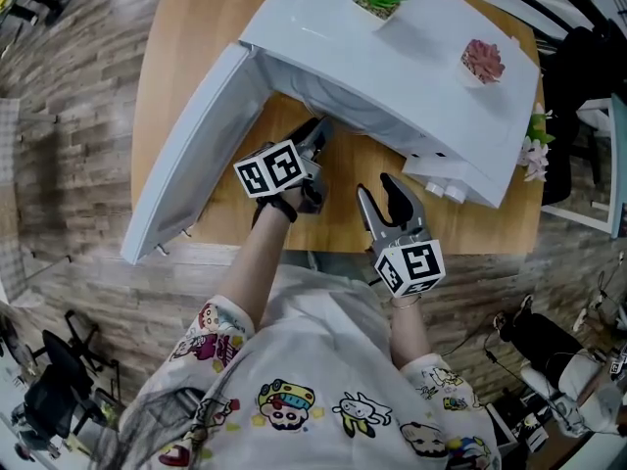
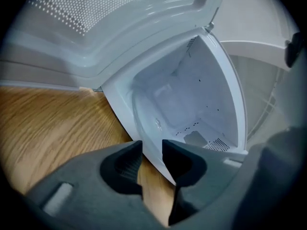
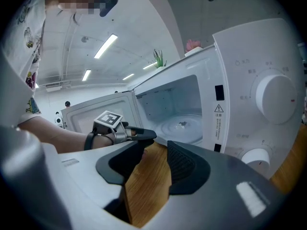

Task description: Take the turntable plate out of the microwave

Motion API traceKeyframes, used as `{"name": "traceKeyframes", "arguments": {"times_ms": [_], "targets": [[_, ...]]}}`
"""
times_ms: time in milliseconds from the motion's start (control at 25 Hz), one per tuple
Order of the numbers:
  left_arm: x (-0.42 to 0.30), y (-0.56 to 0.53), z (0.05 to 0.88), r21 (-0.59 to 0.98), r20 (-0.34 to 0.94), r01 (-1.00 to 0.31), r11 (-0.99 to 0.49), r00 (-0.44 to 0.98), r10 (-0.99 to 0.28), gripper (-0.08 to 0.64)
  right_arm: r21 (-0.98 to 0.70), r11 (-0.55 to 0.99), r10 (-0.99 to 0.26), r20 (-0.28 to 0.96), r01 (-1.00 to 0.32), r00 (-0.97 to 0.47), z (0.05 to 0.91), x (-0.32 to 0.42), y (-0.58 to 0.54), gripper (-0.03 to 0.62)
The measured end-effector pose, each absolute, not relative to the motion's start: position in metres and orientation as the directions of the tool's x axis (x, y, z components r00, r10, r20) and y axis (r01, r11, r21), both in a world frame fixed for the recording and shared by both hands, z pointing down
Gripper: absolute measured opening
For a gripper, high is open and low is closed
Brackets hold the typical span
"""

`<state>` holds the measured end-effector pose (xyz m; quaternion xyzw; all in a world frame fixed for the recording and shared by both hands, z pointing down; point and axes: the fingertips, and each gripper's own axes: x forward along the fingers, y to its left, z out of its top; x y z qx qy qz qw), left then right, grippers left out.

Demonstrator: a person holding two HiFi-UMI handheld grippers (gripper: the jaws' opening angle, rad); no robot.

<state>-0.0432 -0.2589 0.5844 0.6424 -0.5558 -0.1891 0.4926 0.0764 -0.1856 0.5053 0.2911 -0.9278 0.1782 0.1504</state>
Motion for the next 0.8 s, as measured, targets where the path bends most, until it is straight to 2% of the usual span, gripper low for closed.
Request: {"name": "traceKeyframes", "arguments": {"times_ms": [360, 800], "targets": [[-0.048, -0.272, 0.59, 0.86, 0.297, -0.495, 0.125, 0.285, -0.911, 0.086, -0.252, 0.757, -0.486, 0.398, -0.602, -0.778, 0.513, 0.079, -0.186, 0.179], [-0.046, -0.267, 0.59, 0.86, 0.308, -0.486, 0.153, 0.255, -0.916, 0.071, -0.252, 0.748, -0.491, 0.412, -0.614, -0.767, 0.516, 0.08, -0.18, 0.166]]}}
